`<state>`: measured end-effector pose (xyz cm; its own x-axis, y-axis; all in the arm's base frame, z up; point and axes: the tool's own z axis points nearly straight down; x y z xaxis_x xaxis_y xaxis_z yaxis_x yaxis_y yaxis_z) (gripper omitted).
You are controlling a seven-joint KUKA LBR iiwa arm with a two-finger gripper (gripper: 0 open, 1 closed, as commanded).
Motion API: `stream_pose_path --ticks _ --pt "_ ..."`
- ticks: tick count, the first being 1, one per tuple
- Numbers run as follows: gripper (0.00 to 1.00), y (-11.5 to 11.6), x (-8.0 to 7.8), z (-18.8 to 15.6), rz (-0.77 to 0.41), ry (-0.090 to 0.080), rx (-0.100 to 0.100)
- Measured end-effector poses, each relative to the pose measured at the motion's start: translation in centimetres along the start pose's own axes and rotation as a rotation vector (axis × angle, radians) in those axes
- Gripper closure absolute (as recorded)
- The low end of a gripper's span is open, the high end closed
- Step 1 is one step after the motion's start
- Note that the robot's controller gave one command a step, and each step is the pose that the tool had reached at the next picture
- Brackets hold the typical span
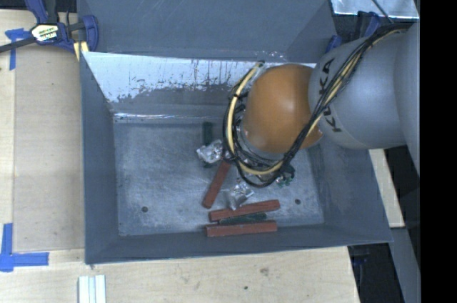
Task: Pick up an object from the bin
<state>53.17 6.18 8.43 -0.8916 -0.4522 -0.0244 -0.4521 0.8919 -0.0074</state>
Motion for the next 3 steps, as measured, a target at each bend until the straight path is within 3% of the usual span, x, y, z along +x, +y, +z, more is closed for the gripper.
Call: stream_pose_path --ticks 1,2,3 --pt "1.0 -4.8 -5.4 0.3 -0.132 0.007 -0.013" --pt "1.0 -4.8 -5.4 0.3 -0.131 0.007 -0.013" --pt "1.0 -3.9 -5.5 -15.8 -0.158 0.014 -0.005"
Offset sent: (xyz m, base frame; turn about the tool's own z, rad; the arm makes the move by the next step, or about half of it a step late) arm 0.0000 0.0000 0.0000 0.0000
